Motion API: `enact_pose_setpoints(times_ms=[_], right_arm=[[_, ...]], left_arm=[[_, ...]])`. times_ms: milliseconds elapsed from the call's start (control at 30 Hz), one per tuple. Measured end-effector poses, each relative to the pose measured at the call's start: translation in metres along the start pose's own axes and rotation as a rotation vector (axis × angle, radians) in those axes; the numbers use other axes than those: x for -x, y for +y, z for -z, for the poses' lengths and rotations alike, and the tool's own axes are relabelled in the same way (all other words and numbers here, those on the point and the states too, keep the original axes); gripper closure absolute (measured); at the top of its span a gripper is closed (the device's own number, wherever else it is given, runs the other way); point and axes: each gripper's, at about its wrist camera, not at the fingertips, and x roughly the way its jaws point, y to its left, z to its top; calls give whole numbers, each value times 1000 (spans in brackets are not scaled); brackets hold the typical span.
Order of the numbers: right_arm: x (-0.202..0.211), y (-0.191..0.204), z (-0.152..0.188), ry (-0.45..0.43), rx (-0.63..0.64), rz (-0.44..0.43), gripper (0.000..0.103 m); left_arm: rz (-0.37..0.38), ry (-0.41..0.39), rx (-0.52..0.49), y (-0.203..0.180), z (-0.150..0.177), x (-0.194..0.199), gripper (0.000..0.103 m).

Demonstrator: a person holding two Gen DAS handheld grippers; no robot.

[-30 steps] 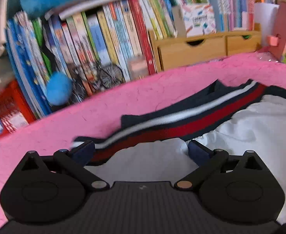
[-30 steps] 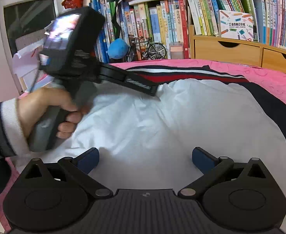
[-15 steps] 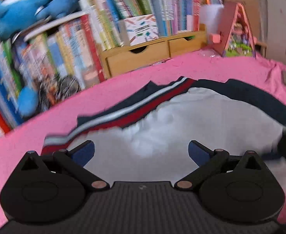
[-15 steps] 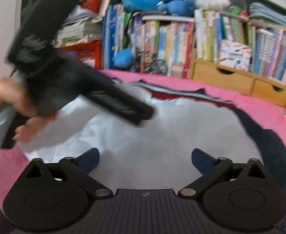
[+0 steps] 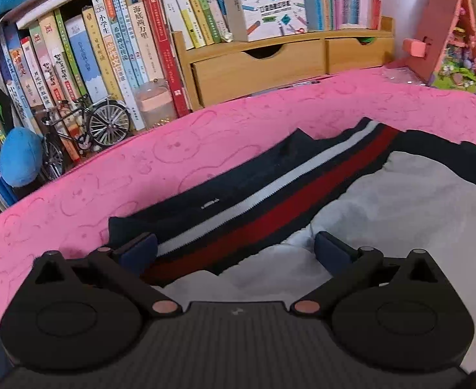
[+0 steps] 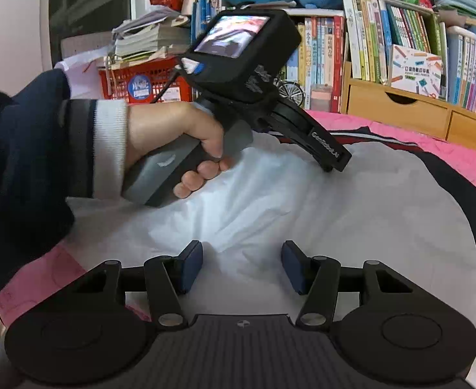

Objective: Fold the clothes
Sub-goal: 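Sweep the left tool across the white lining to smooth it flat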

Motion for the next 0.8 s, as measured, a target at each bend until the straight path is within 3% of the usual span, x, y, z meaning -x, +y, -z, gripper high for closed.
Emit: enact_pose_setpoints(times_ms=[200, 300, 367, 567, 667, 733, 800], right_arm=[[4, 3, 2, 1, -19, -6, 47], [4, 1, 1, 2, -29, -10, 44], [3, -1, 0, 3, -38, -19, 41], [5, -4, -2, 1, -62, -45, 24], [16, -1, 1, -23, -120, 30, 22], [28, 7, 6, -43, -169, 40, 17], [34, 20, 8, -56, -162, 29, 16]], left_arm=[[-30, -52, -8, 0, -4, 39, 2], [-24, -99, 12, 8, 13, 79, 0], [-58, -114, 50, 14, 36, 105, 0], [-197, -158, 327, 26, 129, 168, 0], [-217, -186, 446, 23, 156, 192, 0], [-225, -176, 431, 15, 160, 196, 0], [-267, -139, 339, 1, 156, 191, 0]])
